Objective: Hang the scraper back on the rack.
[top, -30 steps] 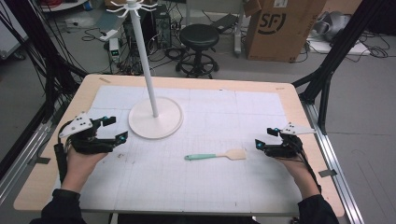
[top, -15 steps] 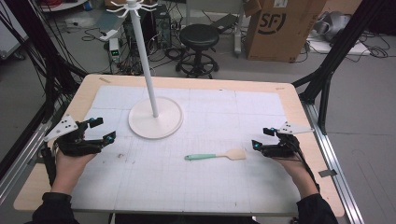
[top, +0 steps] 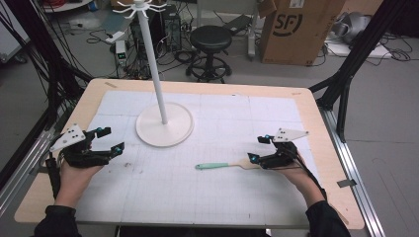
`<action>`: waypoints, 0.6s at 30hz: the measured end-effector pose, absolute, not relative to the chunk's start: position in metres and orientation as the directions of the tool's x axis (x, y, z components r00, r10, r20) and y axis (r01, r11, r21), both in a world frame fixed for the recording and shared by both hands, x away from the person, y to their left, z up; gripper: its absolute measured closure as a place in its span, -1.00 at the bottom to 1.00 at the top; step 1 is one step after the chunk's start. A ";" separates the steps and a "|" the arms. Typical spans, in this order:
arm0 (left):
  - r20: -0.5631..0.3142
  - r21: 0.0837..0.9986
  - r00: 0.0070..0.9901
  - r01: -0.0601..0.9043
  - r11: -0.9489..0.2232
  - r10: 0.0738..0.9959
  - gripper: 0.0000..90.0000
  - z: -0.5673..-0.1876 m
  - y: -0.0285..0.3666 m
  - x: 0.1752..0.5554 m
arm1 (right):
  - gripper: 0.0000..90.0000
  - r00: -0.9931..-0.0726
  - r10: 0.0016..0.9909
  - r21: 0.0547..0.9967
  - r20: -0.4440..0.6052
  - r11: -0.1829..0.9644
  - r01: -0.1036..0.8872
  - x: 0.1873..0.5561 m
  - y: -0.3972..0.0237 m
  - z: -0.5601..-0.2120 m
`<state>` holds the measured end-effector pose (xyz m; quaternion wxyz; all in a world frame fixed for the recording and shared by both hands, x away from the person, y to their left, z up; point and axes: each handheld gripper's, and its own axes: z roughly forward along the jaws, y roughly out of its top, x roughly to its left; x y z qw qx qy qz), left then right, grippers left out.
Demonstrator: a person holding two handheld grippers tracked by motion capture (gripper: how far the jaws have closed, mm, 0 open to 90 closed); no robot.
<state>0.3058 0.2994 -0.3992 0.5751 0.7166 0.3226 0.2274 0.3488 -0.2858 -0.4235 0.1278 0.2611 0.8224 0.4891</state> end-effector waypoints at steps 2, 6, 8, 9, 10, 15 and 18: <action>-0.039 0.969 0.689 0.203 -0.141 0.724 -0.56 -0.400 0.298 0.306 | -0.58 -0.847 0.530 0.866 0.038 0.406 0.293 0.350 -0.276 -0.424; -0.032 0.968 0.694 0.201 -0.152 0.719 -0.56 -0.401 0.296 0.306 | -0.57 -0.873 0.484 0.854 0.051 0.432 0.290 0.352 -0.257 -0.428; -0.029 0.967 0.694 0.202 -0.156 0.719 -0.56 -0.401 0.296 0.306 | -0.54 -0.884 0.466 0.843 0.052 0.453 0.289 0.352 -0.248 -0.430; -0.030 0.966 0.696 0.203 -0.157 0.718 -0.56 -0.401 0.295 0.306 | -0.51 -0.893 0.447 0.838 0.052 0.467 0.283 0.351 -0.244 -0.432; -0.030 0.967 0.696 0.203 -0.157 0.717 -0.56 -0.401 0.295 0.306 | -0.50 -0.898 0.436 0.832 0.051 0.480 0.280 0.351 -0.241 -0.433; -0.026 0.964 0.700 0.206 -0.168 0.714 -0.56 -0.402 0.293 0.306 | -0.28 -0.921 0.389 0.796 0.032 0.547 0.258 0.349 -0.229 -0.440; -0.021 0.962 0.703 0.209 -0.178 0.710 -0.56 -0.403 0.291 0.306 | -0.15 -0.928 0.371 0.776 0.030 0.576 0.256 0.349 -0.227 -0.443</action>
